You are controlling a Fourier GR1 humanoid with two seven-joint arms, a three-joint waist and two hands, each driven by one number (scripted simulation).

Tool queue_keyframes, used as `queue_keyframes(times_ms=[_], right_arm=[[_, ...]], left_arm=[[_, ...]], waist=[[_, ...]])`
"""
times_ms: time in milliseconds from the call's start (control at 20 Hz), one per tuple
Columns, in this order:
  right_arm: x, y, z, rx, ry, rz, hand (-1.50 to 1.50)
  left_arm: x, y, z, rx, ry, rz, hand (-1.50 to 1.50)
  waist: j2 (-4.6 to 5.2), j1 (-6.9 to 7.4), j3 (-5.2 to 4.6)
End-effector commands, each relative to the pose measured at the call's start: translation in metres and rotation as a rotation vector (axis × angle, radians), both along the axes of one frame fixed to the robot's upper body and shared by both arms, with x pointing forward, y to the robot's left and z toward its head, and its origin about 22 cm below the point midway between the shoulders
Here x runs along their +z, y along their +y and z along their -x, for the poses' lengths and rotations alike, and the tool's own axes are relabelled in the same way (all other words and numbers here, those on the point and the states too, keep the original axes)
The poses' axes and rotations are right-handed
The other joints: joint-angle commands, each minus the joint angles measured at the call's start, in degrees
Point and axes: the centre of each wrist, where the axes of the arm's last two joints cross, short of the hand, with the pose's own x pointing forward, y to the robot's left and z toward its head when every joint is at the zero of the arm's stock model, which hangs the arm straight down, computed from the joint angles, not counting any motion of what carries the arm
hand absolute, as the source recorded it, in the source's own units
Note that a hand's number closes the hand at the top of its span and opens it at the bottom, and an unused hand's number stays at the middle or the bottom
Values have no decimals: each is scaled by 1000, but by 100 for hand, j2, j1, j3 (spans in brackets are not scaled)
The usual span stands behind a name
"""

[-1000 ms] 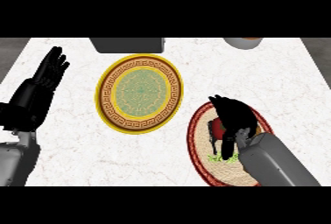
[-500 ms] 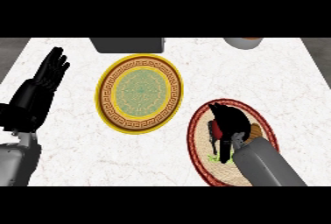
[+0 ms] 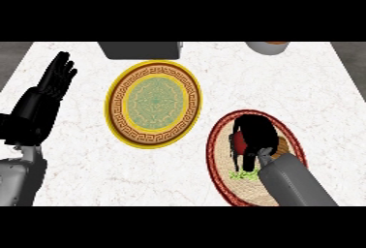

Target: Pick the tomato from the placemat and place it in the plate

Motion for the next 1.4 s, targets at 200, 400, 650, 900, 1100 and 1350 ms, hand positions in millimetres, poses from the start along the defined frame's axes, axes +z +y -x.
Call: queue_keyframes(times_ms=[200, 400, 650, 900, 1100, 1350], right_arm=[[-38, -71, 71, -590, -49, 80, 150], [-10, -44, 116, -612, -244, 108, 150], [41, -31, 150, -586, -372, 61, 150], [90, 13, 166, -446, -555, -117, 150], [118, 34, 172, -334, -689, -302, 150], [141, 84, 167, -253, -713, -408, 150]], left_arm=[[-2, 15, 8, 67, 30, -11, 0], [7, 9, 5, 57, -1, -11, 0], [-10, -1, 17, 28, 3, 5, 0], [1, 7, -3, 8, 2, -2, 0], [3, 3, 8, -7, 19, -14, 0], [1, 3, -5, -8, 11, -11, 0]], waist=[[-104, -513, 10], [-54, -290, 6], [-6, -81, 11], [4, -77, 8], [-7, 7, 12], [26, 27, 8]])
